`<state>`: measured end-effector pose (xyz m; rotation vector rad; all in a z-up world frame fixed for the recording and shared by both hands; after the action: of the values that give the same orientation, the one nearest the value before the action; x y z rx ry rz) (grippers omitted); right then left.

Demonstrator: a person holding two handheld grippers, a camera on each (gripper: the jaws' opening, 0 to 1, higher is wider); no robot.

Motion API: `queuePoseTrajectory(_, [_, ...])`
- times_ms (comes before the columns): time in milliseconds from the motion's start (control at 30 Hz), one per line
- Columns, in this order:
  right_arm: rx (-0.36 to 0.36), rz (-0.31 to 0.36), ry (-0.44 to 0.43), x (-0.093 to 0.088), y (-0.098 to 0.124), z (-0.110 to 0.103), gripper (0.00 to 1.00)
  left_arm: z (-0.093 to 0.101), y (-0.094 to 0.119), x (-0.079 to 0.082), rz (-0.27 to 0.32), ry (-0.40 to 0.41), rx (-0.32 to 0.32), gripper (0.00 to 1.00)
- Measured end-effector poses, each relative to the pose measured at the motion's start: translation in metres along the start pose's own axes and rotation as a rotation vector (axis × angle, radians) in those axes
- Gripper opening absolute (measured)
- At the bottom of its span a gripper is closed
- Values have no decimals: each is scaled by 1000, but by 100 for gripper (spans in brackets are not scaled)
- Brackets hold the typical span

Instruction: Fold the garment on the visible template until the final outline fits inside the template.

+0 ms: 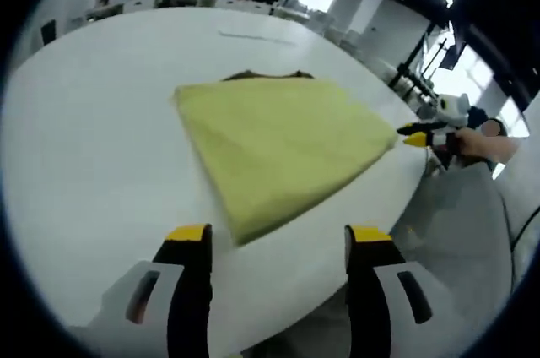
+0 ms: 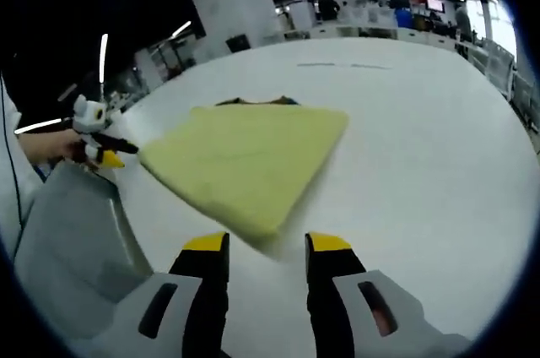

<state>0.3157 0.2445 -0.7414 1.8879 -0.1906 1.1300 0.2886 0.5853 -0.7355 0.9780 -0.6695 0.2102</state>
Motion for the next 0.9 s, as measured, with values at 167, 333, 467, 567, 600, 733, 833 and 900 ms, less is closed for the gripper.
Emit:
queuePoseTrajectory(167, [10,-13,16,-2,-3,-1,28,-3,-3,0,5,-9,7,51])
queuePoseTrajectory(333, [19,-24,22,-6,-5,-2,24,-4,-4,1,7,-28,4,44])
queuePoseTrajectory(467, [21,-26,33,-7,-6,-2,19,-6,-5,2,7,-26,8,38])
queuePoseTrajectory(567, [23,-25,43,-7,-6,-1,14,-7,-5,2,4,-26,7,34])
queuePoseTrajectory(600, [24,-27,44,-7,-7,-1,13,-7,-6,3,4,-25,7,32])
queuePoseTrajectory(733, [31,-29,53,-6,-8,-1,9,-11,-7,3,-2,-18,19,26])
queuePoseTrajectory(833, [29,-29,69,-4,-9,0,5,-14,-7,4,-4,-5,31,21])
queuePoseTrajectory(900, [30,-34,70,-5,-10,1,4,-16,-8,4,-5,3,33,17])
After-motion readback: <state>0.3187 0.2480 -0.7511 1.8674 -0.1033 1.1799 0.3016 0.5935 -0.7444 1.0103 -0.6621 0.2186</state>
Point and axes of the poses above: the point that each gripper's makers call its tool centre point, and the gripper's own axes: y roughly backward along the fingers, z roughly to its right, x roughly out of its top, the point moved 1 cm from there along y, roughly backward along the fingers, and after that the axes turned 5 degrees about y, right-handed, at the moved point
